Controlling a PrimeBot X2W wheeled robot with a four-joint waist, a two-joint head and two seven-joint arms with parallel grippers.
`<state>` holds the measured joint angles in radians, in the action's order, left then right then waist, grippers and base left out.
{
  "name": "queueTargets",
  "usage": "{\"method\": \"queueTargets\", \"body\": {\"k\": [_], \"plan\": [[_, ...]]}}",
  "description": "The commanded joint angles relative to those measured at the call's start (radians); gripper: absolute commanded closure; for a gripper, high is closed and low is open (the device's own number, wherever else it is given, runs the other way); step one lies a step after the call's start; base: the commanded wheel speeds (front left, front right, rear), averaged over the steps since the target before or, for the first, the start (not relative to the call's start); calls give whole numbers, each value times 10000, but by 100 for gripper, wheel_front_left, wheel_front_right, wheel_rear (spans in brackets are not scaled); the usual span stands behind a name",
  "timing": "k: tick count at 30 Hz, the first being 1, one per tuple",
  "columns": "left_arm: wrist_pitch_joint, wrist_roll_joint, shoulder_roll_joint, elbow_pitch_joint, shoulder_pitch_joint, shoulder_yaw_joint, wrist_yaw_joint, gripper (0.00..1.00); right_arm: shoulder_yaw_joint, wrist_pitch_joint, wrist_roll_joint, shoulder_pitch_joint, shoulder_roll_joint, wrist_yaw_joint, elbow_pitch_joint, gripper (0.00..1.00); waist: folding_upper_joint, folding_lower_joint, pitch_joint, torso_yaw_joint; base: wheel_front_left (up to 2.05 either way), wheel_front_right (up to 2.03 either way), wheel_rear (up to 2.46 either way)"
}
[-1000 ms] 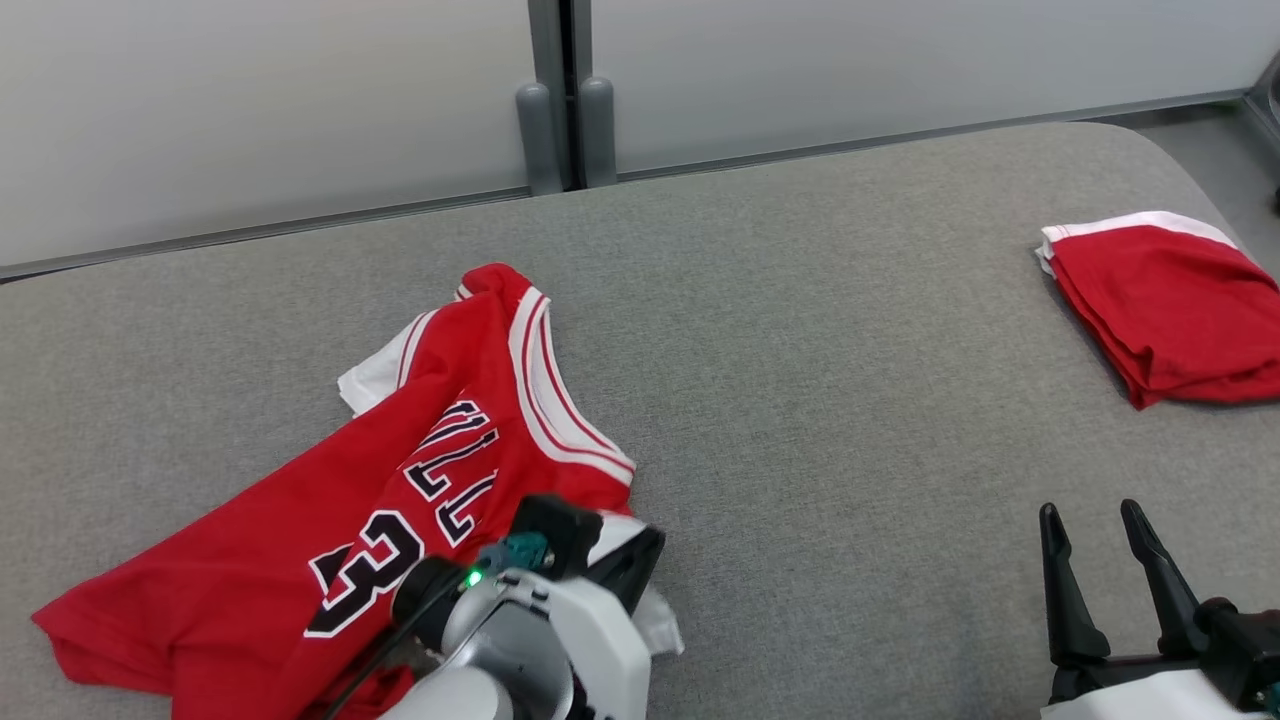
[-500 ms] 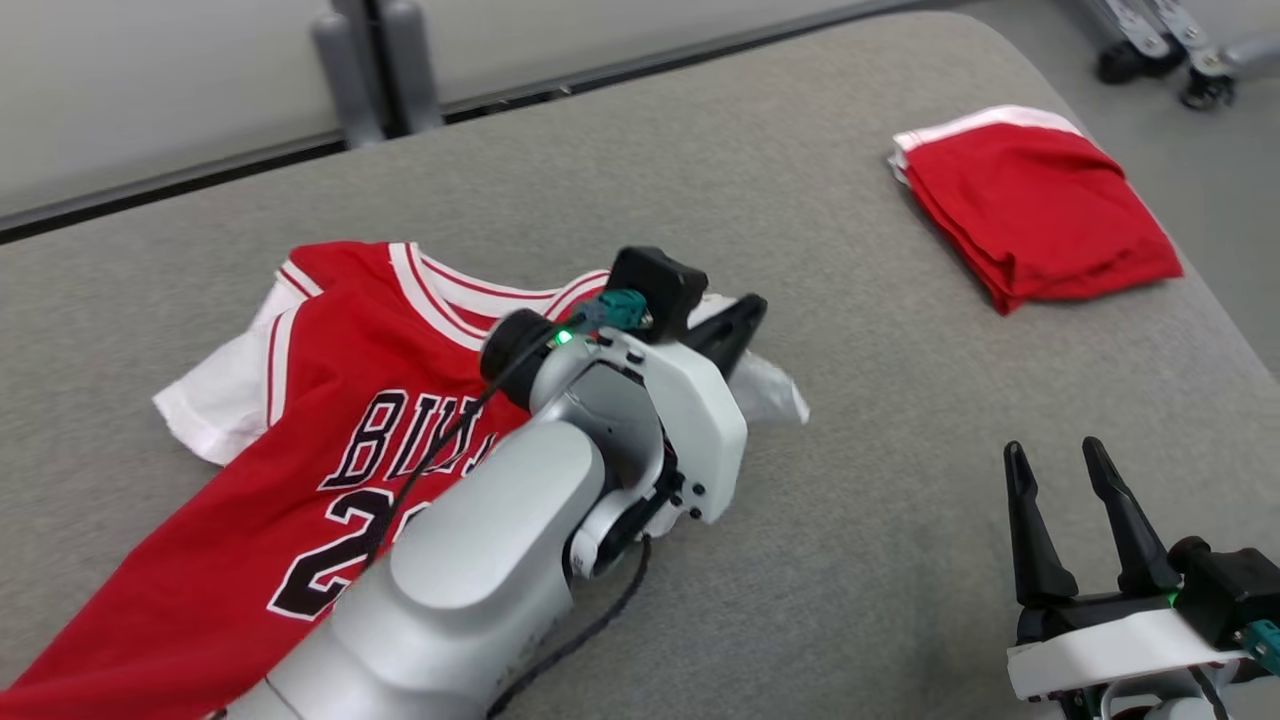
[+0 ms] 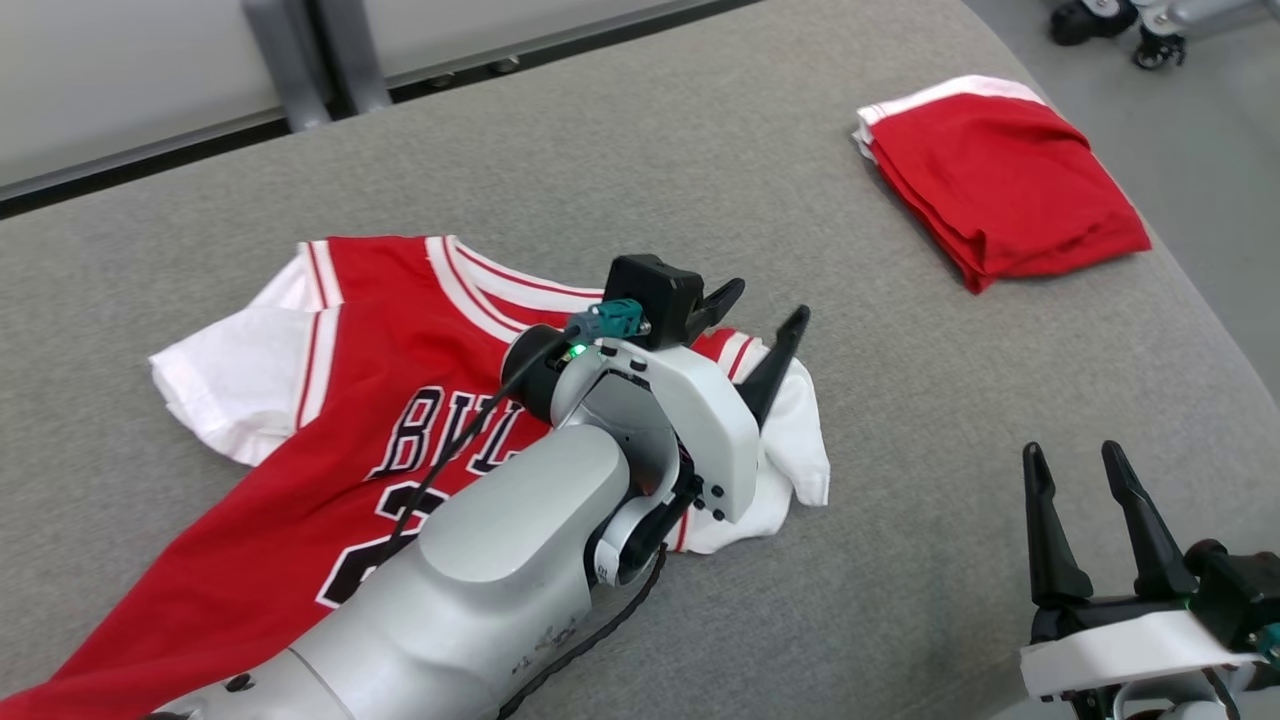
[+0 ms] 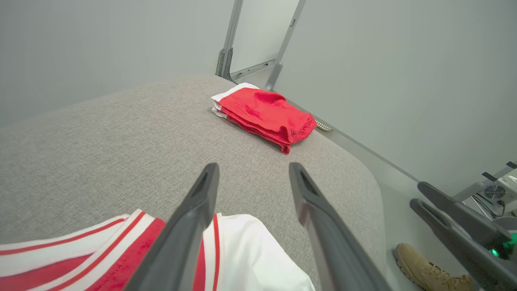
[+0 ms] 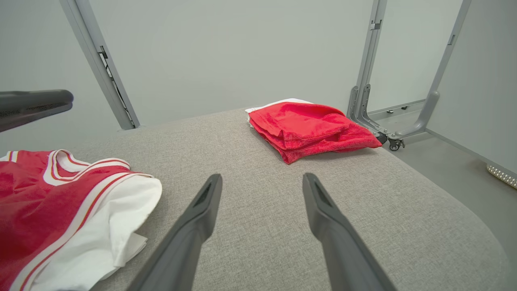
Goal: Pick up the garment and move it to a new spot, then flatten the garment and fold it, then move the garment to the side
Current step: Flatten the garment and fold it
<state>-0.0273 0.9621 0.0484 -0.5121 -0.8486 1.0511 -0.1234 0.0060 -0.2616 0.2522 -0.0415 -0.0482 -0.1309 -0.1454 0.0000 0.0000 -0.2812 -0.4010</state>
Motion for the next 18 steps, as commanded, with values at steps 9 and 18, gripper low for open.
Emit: {"method": "queueTargets", "body": {"k": [9,18], "plan": [[-430,141,1293,911,1528,229,-403,0,-553,-50,-475,653,-51,3,141,0,0,0,1315,1390,0,0,0],[-720,909,4238,3695,4724,-610,-2645,0,-757,-50,-758,1372,-48,3,264,0,0,0,2099,2445,0,0,0]]}}
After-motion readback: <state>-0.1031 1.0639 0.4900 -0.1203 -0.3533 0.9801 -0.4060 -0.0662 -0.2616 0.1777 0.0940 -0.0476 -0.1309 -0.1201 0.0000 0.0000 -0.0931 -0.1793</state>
